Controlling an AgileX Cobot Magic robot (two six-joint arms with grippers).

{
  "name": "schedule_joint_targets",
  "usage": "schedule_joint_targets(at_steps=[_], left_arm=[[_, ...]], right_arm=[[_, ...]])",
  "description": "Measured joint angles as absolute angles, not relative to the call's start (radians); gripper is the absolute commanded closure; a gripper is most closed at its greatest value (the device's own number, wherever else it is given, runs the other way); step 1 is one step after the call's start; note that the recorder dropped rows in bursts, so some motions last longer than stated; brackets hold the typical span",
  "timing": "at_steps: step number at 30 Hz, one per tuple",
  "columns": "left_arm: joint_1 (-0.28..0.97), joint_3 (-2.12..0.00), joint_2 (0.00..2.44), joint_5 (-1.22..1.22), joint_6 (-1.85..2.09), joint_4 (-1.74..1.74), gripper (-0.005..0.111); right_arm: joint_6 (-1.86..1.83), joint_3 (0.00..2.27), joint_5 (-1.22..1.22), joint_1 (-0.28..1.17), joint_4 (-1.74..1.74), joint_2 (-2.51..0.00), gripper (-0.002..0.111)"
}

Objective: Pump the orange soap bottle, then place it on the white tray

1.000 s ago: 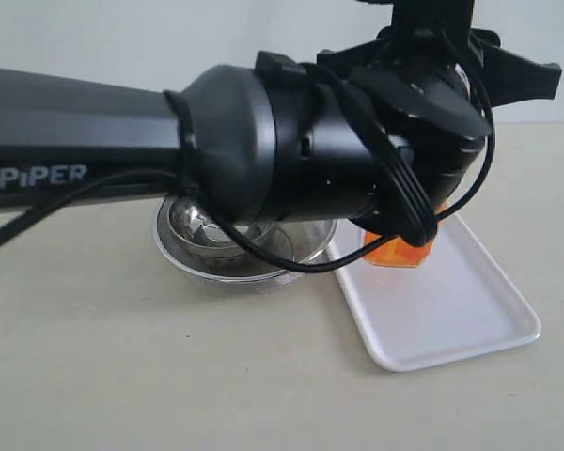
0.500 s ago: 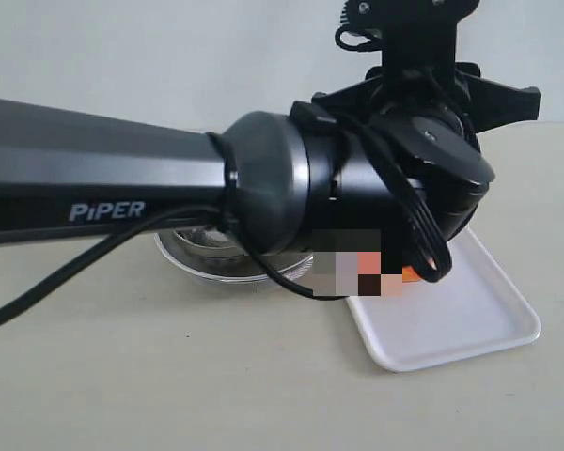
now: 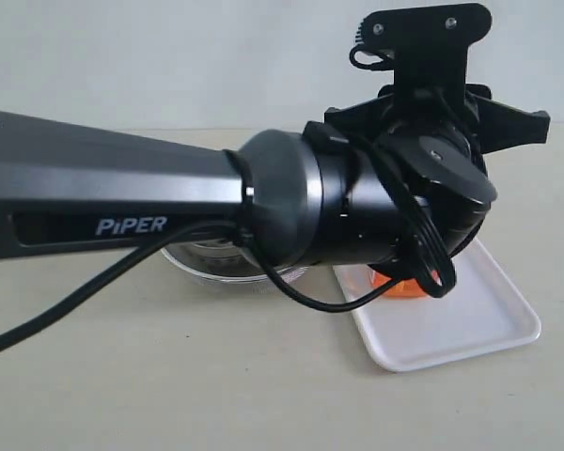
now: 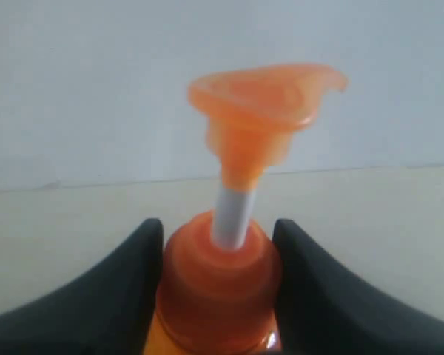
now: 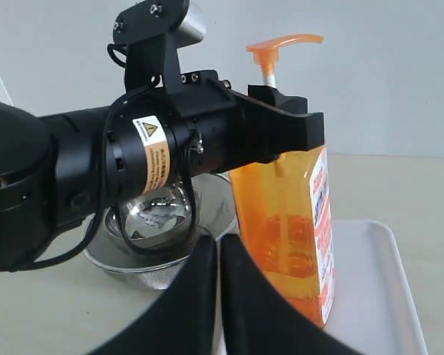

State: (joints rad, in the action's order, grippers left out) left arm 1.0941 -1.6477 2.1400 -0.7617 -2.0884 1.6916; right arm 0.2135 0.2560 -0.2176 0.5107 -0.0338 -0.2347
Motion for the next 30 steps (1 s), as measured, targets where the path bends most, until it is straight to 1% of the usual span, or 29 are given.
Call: schedule_joint_targets(at_steps=[5, 7, 9, 13, 16, 19, 22, 24, 30], left_arm=[[1.094, -1.648, 2.140, -0.722, -2.088, 1.700, 0.102], [1.094, -1.648, 2.140, -0.708, -2.088, 1.704, 0.097], [1.094, -1.648, 2.140, -0.702, -2.088, 1.708, 0.087], [1.094, -1.648, 2.140, -0.686, -2.087, 1.715, 0.062], [1.094, -1.650, 2.138, -0.684, -2.089, 1.722, 0.050], [1.096, -1.655, 2.130, -0.684, -2.089, 1.731, 0.042], [1.096, -1.656, 2.127, -0.685, -2.089, 1.734, 0.036], [1.096, -1.656, 2.127, -0.685, -2.089, 1.734, 0.034], [1.096, -1.656, 2.127, -0.685, -2.091, 1.734, 0.034]], right_arm=[[0.214, 0.256, -0.218, 0.511, -0.034, -0.235, 0.108], [0.214, 0.256, -0.218, 0.511, -0.034, -0.235, 0.108], [0.214, 0.256, -0.218, 0.511, -0.034, -0.235, 0.108], [0.214, 0.256, -0.218, 0.511, -0.034, -0.235, 0.108], [0.214, 0.256, -0.218, 0.511, -0.034, -0.235, 0.108], [0.214, 0.256, -0.218, 0.511, -0.034, -0.235, 0.108], [0.214, 0.256, -0.218, 0.511, -0.034, -0.235, 0.108], [0.214, 0.256, -0.218, 0.511, -0.034, -0.235, 0.108], [0.214, 0.256, -0.218, 0.511, -0.034, -0.235, 0.108]])
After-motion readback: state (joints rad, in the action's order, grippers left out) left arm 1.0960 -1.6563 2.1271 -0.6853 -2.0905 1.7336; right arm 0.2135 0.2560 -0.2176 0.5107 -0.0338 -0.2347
